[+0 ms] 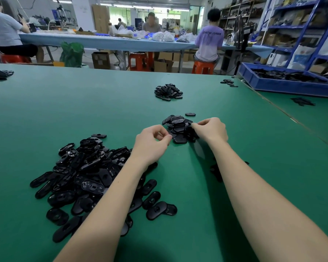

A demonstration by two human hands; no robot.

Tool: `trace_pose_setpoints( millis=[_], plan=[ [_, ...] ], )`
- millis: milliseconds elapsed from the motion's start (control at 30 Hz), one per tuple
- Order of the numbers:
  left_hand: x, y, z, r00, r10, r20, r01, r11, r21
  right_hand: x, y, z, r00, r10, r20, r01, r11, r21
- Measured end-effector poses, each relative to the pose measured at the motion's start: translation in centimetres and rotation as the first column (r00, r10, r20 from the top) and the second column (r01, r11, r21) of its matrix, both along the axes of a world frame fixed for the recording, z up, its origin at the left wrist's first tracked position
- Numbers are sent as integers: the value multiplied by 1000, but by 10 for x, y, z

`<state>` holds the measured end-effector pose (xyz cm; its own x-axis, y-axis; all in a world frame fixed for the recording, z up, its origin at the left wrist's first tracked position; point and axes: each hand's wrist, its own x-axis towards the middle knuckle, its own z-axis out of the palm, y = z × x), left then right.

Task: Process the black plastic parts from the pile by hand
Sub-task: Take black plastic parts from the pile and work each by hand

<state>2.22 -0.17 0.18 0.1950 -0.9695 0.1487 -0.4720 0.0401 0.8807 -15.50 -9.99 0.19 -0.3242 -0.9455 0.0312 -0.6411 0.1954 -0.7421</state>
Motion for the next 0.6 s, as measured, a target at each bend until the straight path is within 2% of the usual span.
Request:
trace_pose_setpoints(
  millis=[133, 233, 367, 467, 600],
  plan=[
    [7, -1, 1, 1000, -14, -28, 14, 1000, 5, 2, -3, -2, 999, 24, -26, -24, 1000, 1],
    [12, -1, 5, 994, -97, -49, 99, 994, 46, -1, 3, -2, 999, 33, -35, -34, 999, -24],
    [21, -4, 11, 967, -233, 104, 221, 968, 119, -6, 22, 5, 993, 115, 15, -113, 988, -108],
    [25, -7, 13, 979, -187, 78, 182, 980, 76, -3, 45, 5, 955, 294, -41, -296, 948, -114],
    [31, -9, 12, 990, -140, 0, 140, 988, 69, 17, 75, -1, 774, 623, -115, -629, 777, -23]
  ],
)
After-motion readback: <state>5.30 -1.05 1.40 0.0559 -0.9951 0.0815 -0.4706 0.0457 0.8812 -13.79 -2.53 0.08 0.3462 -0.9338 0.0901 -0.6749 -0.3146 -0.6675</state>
